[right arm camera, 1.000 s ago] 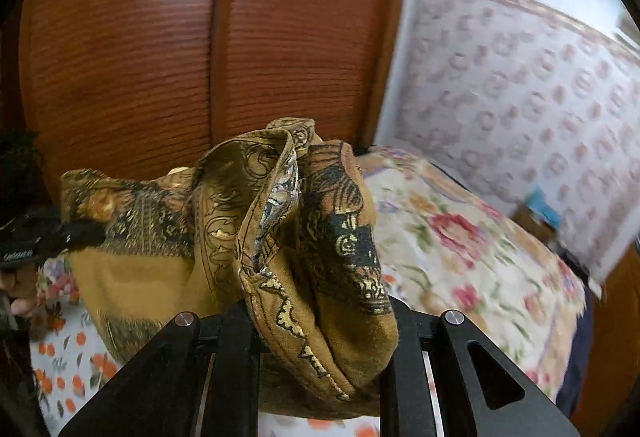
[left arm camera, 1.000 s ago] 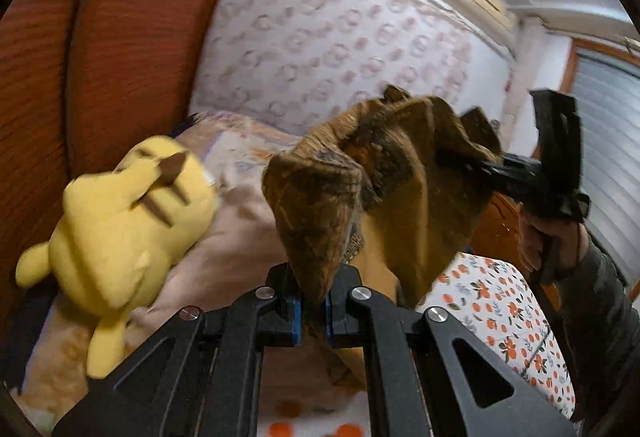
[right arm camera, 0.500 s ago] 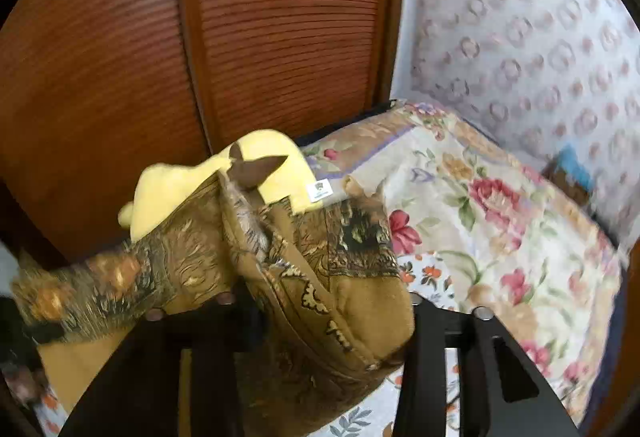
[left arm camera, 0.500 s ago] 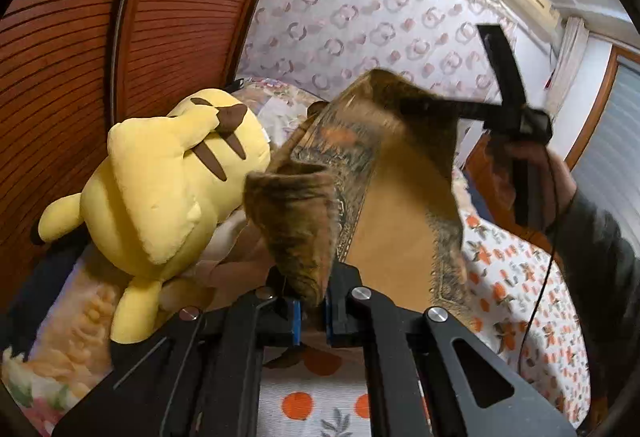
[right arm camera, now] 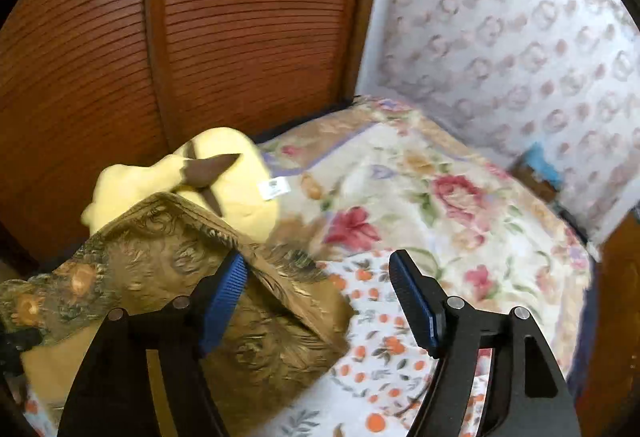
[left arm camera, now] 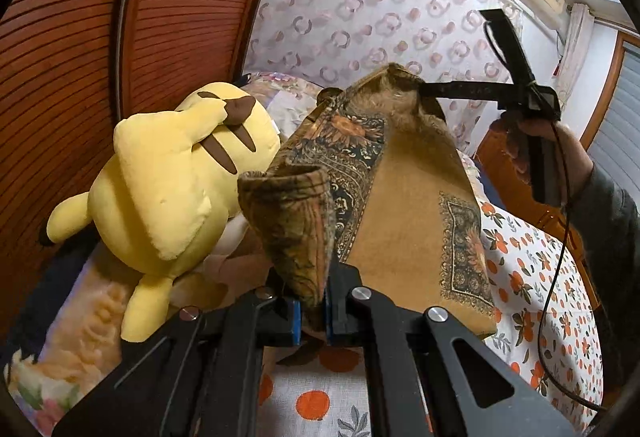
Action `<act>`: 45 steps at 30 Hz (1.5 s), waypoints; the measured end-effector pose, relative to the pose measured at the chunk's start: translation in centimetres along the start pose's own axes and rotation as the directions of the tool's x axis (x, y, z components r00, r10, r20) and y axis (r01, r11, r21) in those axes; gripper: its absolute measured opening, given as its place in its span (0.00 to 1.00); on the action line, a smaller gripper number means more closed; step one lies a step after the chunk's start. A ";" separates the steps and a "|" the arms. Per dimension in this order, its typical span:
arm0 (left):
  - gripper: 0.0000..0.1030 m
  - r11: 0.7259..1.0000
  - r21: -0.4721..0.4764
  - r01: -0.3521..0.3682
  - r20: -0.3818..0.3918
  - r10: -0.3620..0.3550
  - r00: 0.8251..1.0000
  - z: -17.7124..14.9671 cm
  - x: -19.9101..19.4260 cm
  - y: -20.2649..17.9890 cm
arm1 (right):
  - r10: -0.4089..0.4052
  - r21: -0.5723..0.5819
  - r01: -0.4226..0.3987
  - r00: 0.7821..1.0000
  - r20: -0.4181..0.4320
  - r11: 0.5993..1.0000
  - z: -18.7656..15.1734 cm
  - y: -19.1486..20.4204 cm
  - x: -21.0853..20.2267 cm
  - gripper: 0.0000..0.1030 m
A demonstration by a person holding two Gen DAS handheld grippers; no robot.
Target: Fold small clothes
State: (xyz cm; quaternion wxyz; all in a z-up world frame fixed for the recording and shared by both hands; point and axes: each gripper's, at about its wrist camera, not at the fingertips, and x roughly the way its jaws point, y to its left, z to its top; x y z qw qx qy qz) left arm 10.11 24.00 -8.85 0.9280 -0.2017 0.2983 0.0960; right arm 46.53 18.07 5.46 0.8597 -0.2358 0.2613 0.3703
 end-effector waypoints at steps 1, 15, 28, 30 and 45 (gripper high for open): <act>0.08 1.000 -0.002 -0.001 -0.001 0.001 1.000 0.0 0.0 0.0 | 0.018 0.033 -0.019 1.000 0.023 0.999 -0.2 -0.1 -0.3 0.73; 0.18 0.997 0.052 -0.049 0.008 0.049 0.999 0.4 -0.5 -0.6 | 0.055 0.177 -0.072 0.993 0.101 0.982 -5.8 -1.6 -4.7 0.73; 0.90 0.976 0.203 -0.085 0.130 0.059 0.990 1.2 -4.6 -4.5 | 0.039 0.184 -0.067 0.987 0.153 0.981 -12.7 1.5 -13.7 0.73; 0.90 0.971 0.228 -0.070 0.136 0.040 0.990 1.0 -5.2 -5.9 | 0.030 0.191 -0.061 0.986 0.163 0.980 -14.0 1.8 -15.4 0.73; 0.90 0.941 0.337 0.036 0.136 -0.086 0.987 -1.9 -7.5 -15.6 | -0.143 0.306 0.072 0.966 0.216 0.949 -24.7 4.8 -28.9 0.74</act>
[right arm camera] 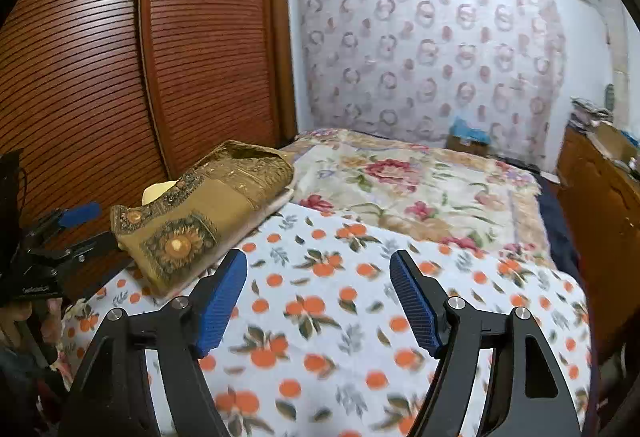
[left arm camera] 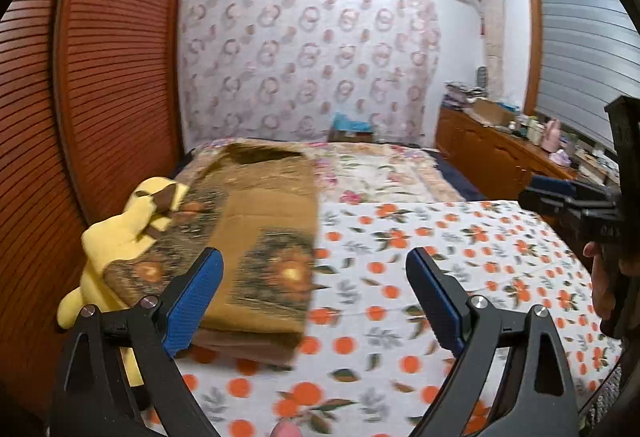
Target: Fold small clothes
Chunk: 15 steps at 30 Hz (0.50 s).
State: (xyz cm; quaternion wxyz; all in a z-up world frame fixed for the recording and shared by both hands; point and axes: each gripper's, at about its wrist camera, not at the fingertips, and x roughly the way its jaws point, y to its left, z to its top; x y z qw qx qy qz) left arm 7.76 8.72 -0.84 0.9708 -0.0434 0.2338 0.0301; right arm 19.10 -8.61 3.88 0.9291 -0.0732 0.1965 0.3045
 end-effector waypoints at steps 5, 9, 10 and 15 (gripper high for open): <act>0.90 0.999 0.029 0.038 0.009 -0.038 0.999 0.3 -1.0 -3.1 | -0.069 0.037 0.068 0.997 0.025 0.997 -2.1 1.1 -5.0 0.76; 0.90 0.998 0.051 0.049 0.036 -0.050 0.998 0.9 -2.7 -5.1 | -0.123 0.071 0.118 0.990 0.063 0.990 -3.2 1.8 -8.9 0.77; 0.90 0.998 0.053 0.042 0.043 -0.044 0.998 1.0 -2.9 -5.5 | -0.135 0.080 0.129 0.988 0.074 0.988 -3.3 2.0 -9.9 0.77; 0.90 0.997 0.061 0.056 0.073 -0.060 0.996 2.0 -4.5 -7.1 | -0.206 0.106 0.194 0.971 0.124 0.975 -3.7 3.0 -13.7 0.77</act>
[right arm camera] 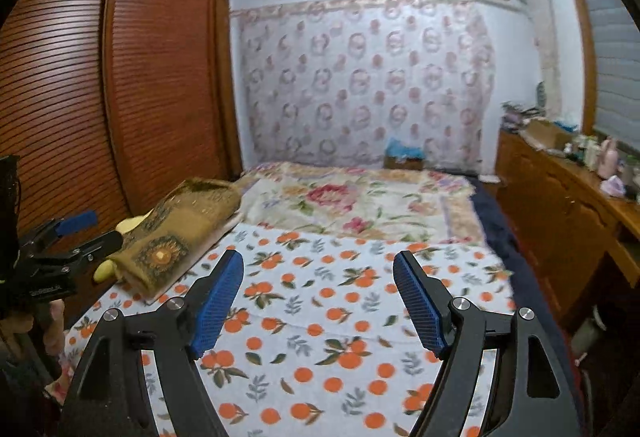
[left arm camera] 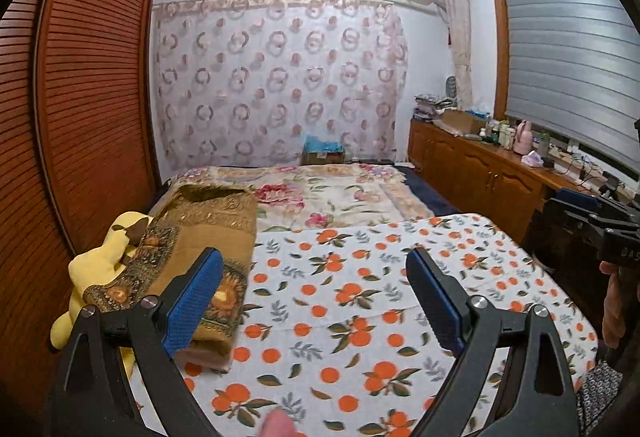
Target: Fold small clothes
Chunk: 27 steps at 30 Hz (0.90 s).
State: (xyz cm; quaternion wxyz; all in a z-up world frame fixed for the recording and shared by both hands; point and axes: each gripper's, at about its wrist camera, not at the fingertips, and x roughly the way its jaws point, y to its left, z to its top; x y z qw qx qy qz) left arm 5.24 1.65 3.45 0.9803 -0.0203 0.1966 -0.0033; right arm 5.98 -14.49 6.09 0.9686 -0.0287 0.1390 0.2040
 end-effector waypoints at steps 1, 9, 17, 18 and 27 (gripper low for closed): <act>0.90 1.000 0.001 0.004 0.000 -0.004 1.000 0.2 -0.2 -0.3 | -0.009 0.000 0.009 1.000 0.011 1.000 -0.2 0.3 -0.6 0.77; 0.90 1.000 0.010 -0.015 0.005 0.015 1.000 0.4 -1.2 -1.2 | -0.036 0.032 0.035 0.999 0.028 0.999 -1.6 1.4 -2.0 0.77; 0.90 1.000 0.008 -0.025 0.015 0.025 1.000 0.3 -1.7 -1.1 | -0.045 0.042 0.044 0.999 0.026 0.998 -1.8 1.7 -1.8 0.77; 0.90 1.000 0.012 -0.027 0.016 0.026 1.000 0.4 -1.8 -1.1 | -0.045 0.040 0.044 0.999 0.026 0.998 -1.7 1.5 -1.7 0.77; 0.90 1.000 0.014 -0.027 0.017 0.027 1.000 0.4 -1.9 -1.2 | -0.064 0.045 0.063 0.998 0.027 0.997 -1.4 1.4 -2.2 0.77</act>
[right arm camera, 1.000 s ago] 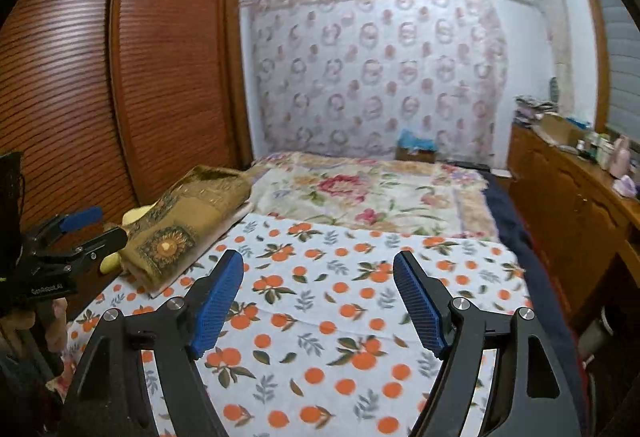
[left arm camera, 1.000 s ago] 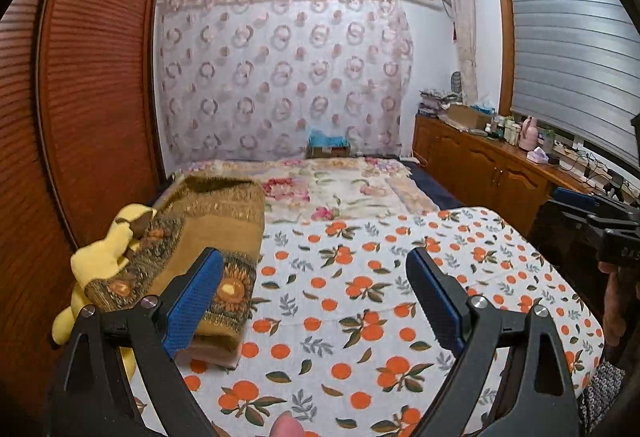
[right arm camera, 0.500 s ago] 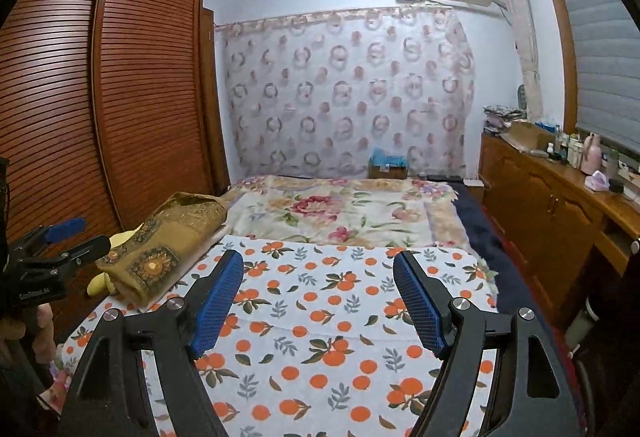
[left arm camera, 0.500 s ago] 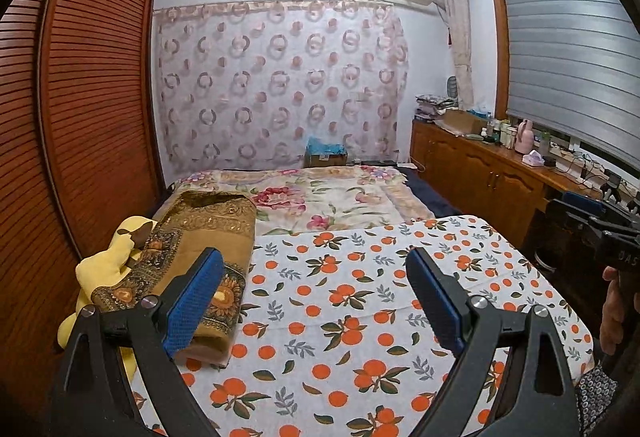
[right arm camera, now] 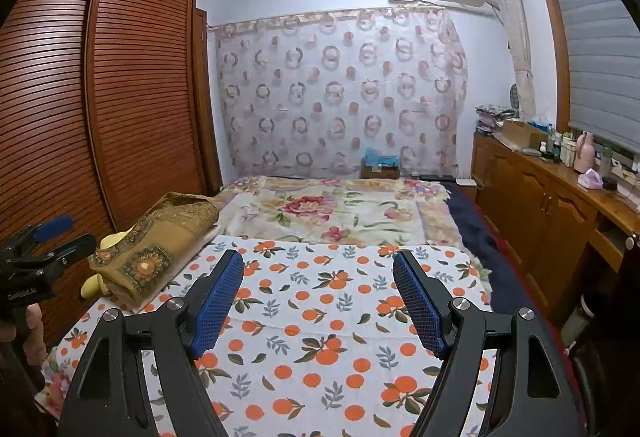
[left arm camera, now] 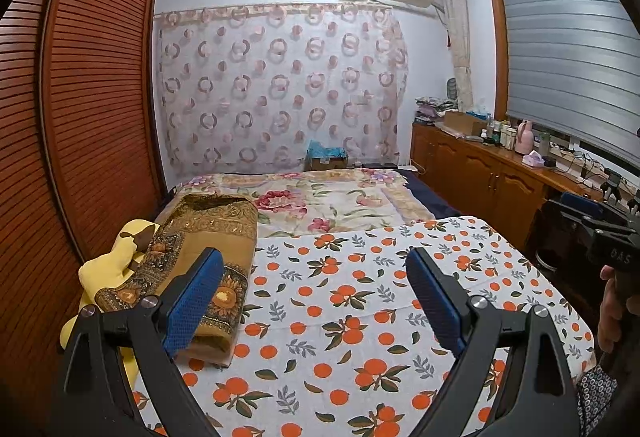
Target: Fold small clothes
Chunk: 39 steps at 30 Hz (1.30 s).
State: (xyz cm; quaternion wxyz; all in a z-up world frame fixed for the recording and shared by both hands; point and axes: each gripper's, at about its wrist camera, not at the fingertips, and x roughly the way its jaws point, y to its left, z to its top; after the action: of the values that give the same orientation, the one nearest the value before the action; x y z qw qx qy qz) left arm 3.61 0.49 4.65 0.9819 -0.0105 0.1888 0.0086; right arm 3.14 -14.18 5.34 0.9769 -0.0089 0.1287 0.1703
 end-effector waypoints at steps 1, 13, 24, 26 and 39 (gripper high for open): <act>0.90 1.000 -0.001 0.000 -0.001 0.000 1.000 0.0 0.0 0.0 | 0.001 0.001 -0.001 1.000 0.000 1.000 0.0 -0.1 0.0 0.77; 0.90 1.000 0.000 -0.002 0.000 0.002 1.000 0.0 0.0 0.0 | 0.000 0.000 0.000 1.000 0.000 1.000 0.1 -0.4 0.1 0.77; 0.90 1.000 -0.002 -0.002 -0.002 0.002 1.000 -0.1 0.1 0.1 | 0.001 -0.001 -0.001 1.000 -0.001 1.000 0.3 -0.4 0.3 0.77; 0.90 1.000 0.000 -0.005 -0.002 0.005 1.000 -0.1 0.0 0.1 | 0.003 0.000 -0.003 1.000 -0.001 1.000 0.3 -0.5 0.3 0.77; 0.90 1.000 -0.001 -0.004 -0.001 0.004 1.000 -0.1 0.0 0.1 | 0.004 -0.004 -0.004 1.000 -0.001 1.000 0.4 -1.0 0.2 0.77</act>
State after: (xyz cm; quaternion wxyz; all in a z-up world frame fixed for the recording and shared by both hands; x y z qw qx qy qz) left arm 3.62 0.57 4.56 0.9818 -0.0109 0.1895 0.0105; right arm 3.79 -14.97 5.67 0.9765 -0.0108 0.1290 0.1725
